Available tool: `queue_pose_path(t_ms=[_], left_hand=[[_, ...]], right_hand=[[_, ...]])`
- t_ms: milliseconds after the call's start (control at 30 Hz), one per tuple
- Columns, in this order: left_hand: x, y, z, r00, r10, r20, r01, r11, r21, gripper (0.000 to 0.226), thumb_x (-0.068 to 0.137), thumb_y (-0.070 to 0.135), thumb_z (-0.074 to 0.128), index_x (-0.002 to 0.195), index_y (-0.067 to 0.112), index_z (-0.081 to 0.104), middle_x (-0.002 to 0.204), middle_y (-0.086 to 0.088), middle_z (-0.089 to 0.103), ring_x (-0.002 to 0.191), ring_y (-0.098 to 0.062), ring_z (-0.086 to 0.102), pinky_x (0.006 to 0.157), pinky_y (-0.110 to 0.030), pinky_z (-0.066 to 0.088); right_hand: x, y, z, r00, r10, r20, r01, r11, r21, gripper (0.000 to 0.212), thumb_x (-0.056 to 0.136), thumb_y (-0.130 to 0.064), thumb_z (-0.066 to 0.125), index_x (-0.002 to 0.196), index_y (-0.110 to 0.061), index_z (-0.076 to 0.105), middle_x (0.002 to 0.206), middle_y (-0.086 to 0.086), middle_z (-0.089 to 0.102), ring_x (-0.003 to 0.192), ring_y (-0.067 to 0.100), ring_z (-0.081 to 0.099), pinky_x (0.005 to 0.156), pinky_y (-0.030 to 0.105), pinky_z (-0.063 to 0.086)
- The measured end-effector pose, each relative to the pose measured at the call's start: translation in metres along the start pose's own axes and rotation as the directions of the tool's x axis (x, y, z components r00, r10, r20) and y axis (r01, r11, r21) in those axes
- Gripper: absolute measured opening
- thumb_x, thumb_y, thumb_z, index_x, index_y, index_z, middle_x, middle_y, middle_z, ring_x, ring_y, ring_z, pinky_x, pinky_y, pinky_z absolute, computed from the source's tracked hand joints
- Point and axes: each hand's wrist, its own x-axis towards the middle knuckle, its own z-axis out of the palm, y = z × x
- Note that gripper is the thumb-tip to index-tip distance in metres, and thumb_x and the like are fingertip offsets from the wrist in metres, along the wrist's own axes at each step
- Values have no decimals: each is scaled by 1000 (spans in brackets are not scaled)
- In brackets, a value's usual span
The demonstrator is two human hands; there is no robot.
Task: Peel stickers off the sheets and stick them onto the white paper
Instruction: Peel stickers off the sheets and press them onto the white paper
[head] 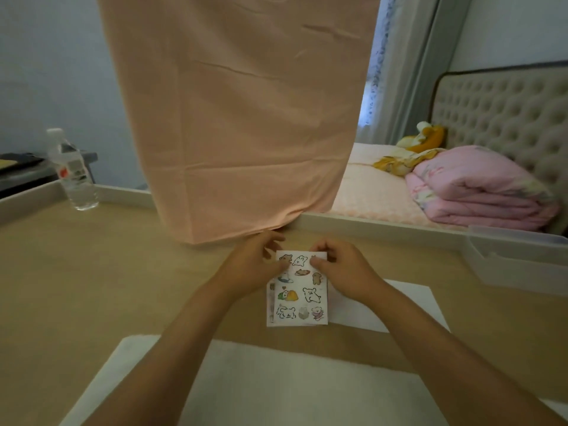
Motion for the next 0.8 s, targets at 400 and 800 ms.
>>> queue_pose_path(t_ms=[400, 800], left_hand=[[-13, 55, 59, 978, -187, 90, 207, 829, -519, 10, 95, 20, 67, 100, 17, 74, 90, 0, 79, 89, -22, 74, 89, -39, 59], [-13, 42, 72, 985, -168, 46, 157, 747, -646, 16, 97, 26, 63, 99, 16, 75, 91, -6, 78, 92, -28, 74, 88, -41, 60]], right_hand=[[-35, 32, -47, 906, -174, -385, 90, 970, -227, 36, 89, -26, 73, 121, -38, 60, 112, -10, 59, 98, 5, 56, 86, 27, 48], [-29, 38, -31, 790, -578, -204, 350, 698, -625, 25, 91, -39, 61, 114, -38, 70, 140, -6, 56, 130, 19, 45, 111, 50, 29]])
